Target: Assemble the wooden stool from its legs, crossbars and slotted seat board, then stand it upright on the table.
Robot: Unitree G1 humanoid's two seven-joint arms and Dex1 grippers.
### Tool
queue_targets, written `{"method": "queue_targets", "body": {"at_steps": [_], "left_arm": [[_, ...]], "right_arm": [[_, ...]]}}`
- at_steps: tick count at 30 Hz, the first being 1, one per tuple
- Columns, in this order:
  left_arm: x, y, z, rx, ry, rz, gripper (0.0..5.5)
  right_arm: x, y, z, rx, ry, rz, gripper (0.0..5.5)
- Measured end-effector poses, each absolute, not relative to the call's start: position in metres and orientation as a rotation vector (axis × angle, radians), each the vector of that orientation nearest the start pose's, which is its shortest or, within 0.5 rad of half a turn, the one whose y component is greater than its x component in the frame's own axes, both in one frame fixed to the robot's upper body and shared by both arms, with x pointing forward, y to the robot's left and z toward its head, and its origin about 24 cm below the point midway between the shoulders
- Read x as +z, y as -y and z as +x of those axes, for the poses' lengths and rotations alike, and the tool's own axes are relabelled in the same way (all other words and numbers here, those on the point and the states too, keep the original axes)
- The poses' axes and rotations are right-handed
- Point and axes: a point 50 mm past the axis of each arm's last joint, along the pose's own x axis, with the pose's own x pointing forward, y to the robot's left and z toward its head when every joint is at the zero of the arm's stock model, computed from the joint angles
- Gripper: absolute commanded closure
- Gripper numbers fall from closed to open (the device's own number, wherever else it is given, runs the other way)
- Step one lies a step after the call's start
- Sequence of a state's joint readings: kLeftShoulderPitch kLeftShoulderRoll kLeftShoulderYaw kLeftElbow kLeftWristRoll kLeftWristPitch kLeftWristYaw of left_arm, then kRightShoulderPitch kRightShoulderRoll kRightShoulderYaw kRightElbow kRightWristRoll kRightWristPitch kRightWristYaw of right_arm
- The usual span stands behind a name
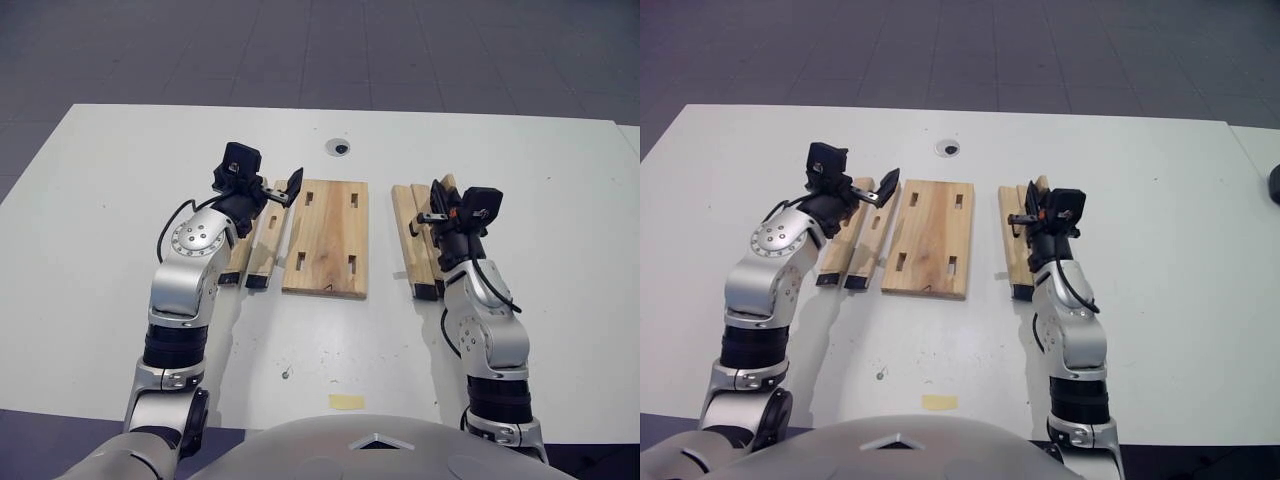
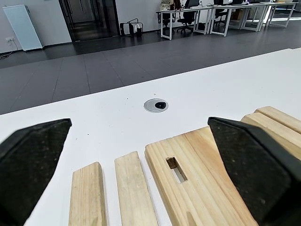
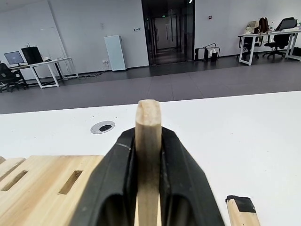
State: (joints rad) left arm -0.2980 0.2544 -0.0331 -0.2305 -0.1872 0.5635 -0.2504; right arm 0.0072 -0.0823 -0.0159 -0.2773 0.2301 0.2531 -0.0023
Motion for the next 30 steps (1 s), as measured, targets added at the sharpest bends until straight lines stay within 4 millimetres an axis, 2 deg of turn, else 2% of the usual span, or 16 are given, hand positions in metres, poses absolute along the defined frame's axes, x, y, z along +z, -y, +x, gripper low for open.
{"method": "queue_targets", "body": {"at_steps": [15, 16, 23, 26, 30], "left_arm": [[0.119, -0.148, 0.294, -0.382, -0.073, 0.123, 0.1], [0.119, -0.148, 0.295, -0.383, -0.073, 0.123, 0.1], [0.118, -0.148, 0.295, -0.397, -0.081, 0.118, 0.1], [0.118, -0.147, 0.295, -0.398, -0.08, 0.115, 0.1], [0.118, -0.147, 0.295, -0.398, -0.08, 0.113, 0.1]], "right_arm": [[0.086, 0.163, 0.255, 0.025, 0.04, 0.14, 5.1], [0.087, 0.163, 0.256, 0.025, 0.042, 0.138, 4.73], [0.086, 0.169, 0.258, -0.009, 0.023, 0.122, 3.65], [0.095, 0.167, 0.262, -0.001, 0.045, 0.118, 3.23], [0.121, 0.163, 0.269, 0.026, 0.12, 0.106, 2.58]]}}
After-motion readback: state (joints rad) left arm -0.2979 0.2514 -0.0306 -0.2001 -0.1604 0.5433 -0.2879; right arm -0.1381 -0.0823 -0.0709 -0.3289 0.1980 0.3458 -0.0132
